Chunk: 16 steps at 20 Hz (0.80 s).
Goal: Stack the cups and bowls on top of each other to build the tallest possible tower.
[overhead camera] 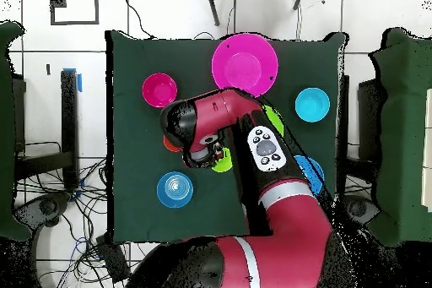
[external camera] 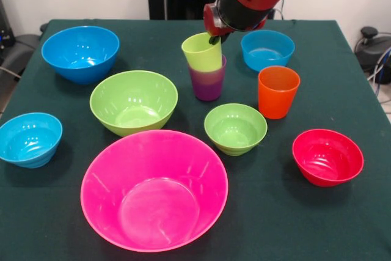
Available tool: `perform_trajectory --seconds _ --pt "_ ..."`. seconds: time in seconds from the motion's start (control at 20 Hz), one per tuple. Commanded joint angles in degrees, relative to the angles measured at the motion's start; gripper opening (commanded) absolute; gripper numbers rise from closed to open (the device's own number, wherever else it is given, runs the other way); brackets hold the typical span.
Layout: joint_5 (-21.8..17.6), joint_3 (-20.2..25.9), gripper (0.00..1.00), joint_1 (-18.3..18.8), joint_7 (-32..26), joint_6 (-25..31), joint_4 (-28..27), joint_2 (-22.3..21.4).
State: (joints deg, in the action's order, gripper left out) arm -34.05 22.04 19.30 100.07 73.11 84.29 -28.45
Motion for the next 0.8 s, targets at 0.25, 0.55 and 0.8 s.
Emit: perform_trajectory --seconds 0.25,0.55,0.8 --pt "-5.19 -0.05 0.00 -0.91 -4.97 -5.12 -0.15 1.33" --pt "-5.22 -0.08 0.00 -0.99 -4.73 -5.56 0.24 1.45" --pt "-5.38 -0.42 0.00 -1.30 -4.39 -5.11 0.30 1.26"
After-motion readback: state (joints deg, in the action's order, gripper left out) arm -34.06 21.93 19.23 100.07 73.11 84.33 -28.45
